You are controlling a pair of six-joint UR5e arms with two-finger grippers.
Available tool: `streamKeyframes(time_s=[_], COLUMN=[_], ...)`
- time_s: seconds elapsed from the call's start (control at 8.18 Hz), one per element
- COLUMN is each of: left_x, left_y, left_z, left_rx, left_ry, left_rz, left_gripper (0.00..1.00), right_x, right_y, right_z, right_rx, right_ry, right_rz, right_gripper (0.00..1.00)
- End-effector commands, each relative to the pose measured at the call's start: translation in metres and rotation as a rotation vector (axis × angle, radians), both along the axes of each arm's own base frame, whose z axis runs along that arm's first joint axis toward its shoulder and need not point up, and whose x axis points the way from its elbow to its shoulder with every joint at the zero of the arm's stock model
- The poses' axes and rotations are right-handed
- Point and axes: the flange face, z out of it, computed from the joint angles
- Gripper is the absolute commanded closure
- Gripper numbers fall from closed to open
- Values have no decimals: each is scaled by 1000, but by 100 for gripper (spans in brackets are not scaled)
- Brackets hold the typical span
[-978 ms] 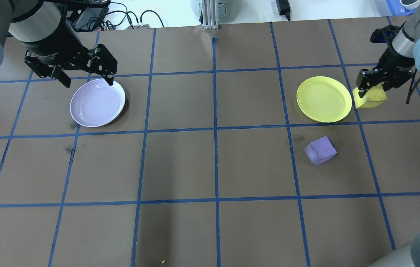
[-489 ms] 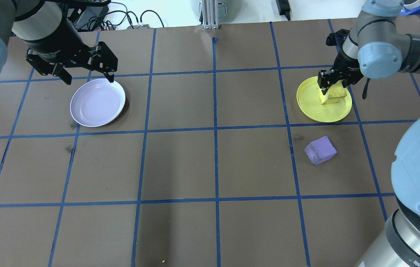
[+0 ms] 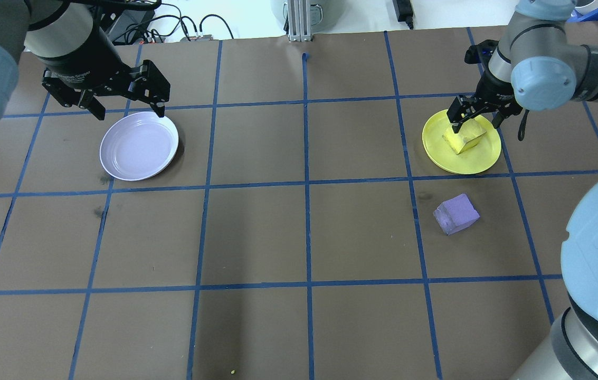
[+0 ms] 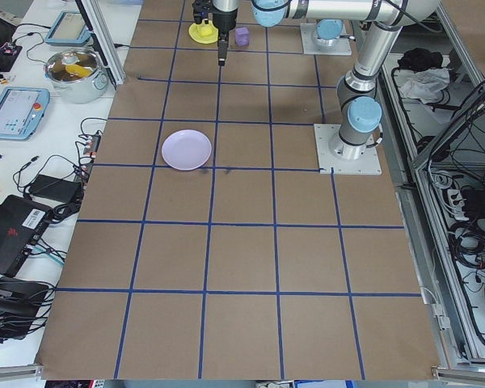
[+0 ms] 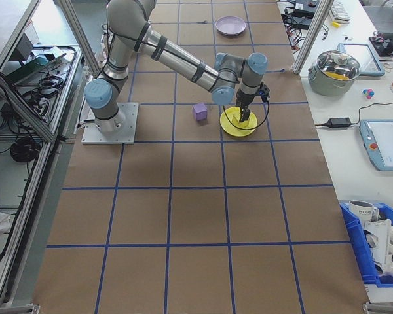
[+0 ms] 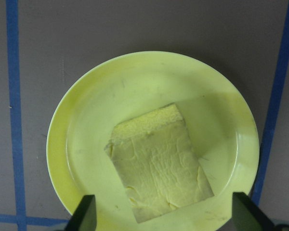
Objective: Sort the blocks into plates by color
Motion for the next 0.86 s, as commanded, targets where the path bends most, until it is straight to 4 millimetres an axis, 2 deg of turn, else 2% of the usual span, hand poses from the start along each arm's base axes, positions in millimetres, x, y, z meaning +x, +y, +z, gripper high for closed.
streamKeyframes(time_s=[0.0, 0.12, 0.24, 0.37, 0.49, 0.73], left_x=[0, 0, 0, 0, 0, 0], left_y=[-2, -3, -3, -3, -4, -5], left_z=[-1, -1, -1, -2, -3, -4], left_rx=[-7, -9, -9, -7, -4, -1], left_ry=[-5, -8, -8, -9, -8, -3], left_rz=[-44, -42, -41, -39, -33, -32], left_gripper=[0, 0, 0, 0, 0, 0], right_x=[26, 55, 68, 73, 76, 78], right_y=[22, 33, 51, 81, 111, 141], right_z=[39, 47, 50, 39, 16, -10], right_rx=[41, 55, 68, 108, 138, 150], right_ry=[2, -2, 0, -10, -26, -10], right_rz=[-49, -4, 29, 98, 169, 207], right_gripper=[0, 0, 0, 0, 0, 0])
